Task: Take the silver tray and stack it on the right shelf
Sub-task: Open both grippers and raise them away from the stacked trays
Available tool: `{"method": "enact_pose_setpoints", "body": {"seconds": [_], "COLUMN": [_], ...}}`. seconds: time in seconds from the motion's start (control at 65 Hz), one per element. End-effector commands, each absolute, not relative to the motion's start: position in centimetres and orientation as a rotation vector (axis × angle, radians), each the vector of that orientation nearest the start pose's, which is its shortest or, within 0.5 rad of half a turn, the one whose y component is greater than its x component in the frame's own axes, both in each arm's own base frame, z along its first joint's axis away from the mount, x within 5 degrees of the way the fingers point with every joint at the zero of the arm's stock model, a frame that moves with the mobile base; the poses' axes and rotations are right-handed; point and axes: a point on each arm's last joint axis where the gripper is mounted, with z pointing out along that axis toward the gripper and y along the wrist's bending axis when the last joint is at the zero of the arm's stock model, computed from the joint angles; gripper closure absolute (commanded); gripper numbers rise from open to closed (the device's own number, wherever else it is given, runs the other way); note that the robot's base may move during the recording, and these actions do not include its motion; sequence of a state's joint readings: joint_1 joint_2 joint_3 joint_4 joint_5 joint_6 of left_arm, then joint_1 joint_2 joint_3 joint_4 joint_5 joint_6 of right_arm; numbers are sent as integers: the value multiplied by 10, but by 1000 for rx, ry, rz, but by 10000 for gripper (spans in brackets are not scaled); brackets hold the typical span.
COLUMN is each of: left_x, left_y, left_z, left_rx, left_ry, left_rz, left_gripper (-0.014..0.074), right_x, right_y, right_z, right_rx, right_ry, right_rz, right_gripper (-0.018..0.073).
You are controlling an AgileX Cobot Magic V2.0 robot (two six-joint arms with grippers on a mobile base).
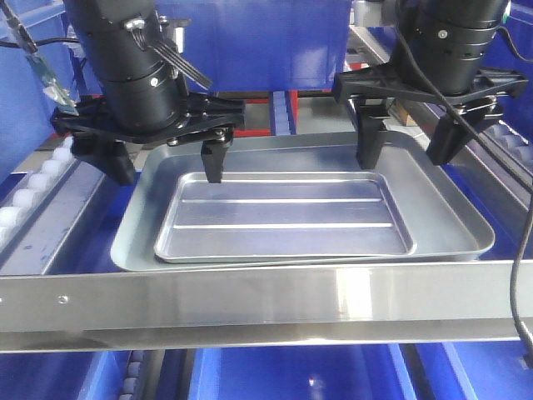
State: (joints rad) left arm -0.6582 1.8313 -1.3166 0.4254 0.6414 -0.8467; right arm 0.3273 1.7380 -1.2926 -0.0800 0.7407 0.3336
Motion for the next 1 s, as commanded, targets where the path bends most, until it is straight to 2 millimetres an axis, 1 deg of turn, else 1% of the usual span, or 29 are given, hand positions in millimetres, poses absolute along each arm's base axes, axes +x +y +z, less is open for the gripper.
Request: {"method": "enact_pose_setpoints", "body": {"seconds": [0.0, 0.046, 0.108, 0.123, 0.154, 0.2, 0.231, 0.246, 0.292, 0.308, 0.354, 0.369, 0.4, 0.462, 0.477, 0.538, 0.569, 0.585, 0.662, 0.785, 0.831, 0.846, 0.862, 0.923, 0.969, 0.985], "left_x": [324, 323, 321, 319, 316, 311, 308, 305, 299, 296, 288, 285, 279, 266, 262, 248, 240, 234, 214, 175, 164, 160, 156, 142, 134, 131], "left_y": [-218, -216, -214, -212, -209, -204, -201, -199, -193, -191, -185, -183, -180, -174, -171, -164, -160, -157, -150, -137, -134, -133, -131, -126, -123, -122], "left_z": [269, 277, 290, 293, 301, 312, 317, 322, 328, 331, 338, 341, 345, 350, 353, 358, 356, 359, 356, 338, 331, 324, 322, 311, 305, 300], "left_rx": [101, 124, 165, 187, 216, 249, 253, 259, 278, 282, 296, 308, 334, 369, 367, 367, 367, 365, 392, 513, 544, 558, 567, 608, 631, 640], "left_ry": [2462, 2467, 2466, 2474, 2479, 2483, 2482, 2482, 2491, 2492, 2492, 2489, 2481, 2454, 2439, 2394, 2380, 2360, 2283, 2146, 2097, 2093, 2080, 2010, 1956, 1949], "left_rz": [-145, -110, -71, -44, -10, 30, 36, 45, 69, 72, 72, 65, 53, 5, -18, -102, -136, -163, -245, -331, -366, -371, -381, -429, -461, -468], "left_gripper": [48, 51, 83, 96, 140, 239, 284, 332, 438, 493, 608, 667, 709, 669, 669, 671, 672, 672, 672, 672, 672, 672, 673, 673, 673, 673], "right_x": [350, 347, 341, 340, 336, 329, 326, 323, 315, 313, 305, 301, 296, 282, 279, 264, 257, 253, 233, 200, 189, 186, 182, 168, 158, 156], "right_y": [113, 112, 110, 110, 108, 106, 105, 104, 101, 100, 97, 96, 94, 90, 89, 84, 82, 81, 75, 65, 61, 60, 59, 55, 52, 51], "right_z": [284, 290, 301, 303, 311, 322, 326, 330, 339, 341, 344, 346, 347, 349, 346, 344, 341, 336, 330, 310, 308, 307, 302, 297, 295, 293], "right_rx": [-73, -72, -70, -69, -67, -65, -64, -62, -60, -60, -59, -59, -59, -60, -63, -66, -68, -69, -78, -86, -87, -88, -90, -94, -98, -101], "right_ry": [2527, 2511, 2488, 2482, 2466, 2445, 2436, 2429, 2416, 2412, 2401, 2394, 2385, 2353, 2356, 2320, 2307, 2311, 2260, 2178, 2125, 2111, 2106, 2047, 1998, 1987], "right_rz": [157, 162, 169, 171, 176, 183, 185, 187, 191, 192, 195, 197, 201, 212, 210, 222, 227, 227, 246, 277, 295, 299, 301, 317, 329, 330], "right_gripper": [-31, -6, 55, 63, 111, 200, 237, 275, 352, 389, 460, 492, 521, 500, 501, 502, 502, 502, 502, 502, 502, 502, 502, 502, 502, 502]}}
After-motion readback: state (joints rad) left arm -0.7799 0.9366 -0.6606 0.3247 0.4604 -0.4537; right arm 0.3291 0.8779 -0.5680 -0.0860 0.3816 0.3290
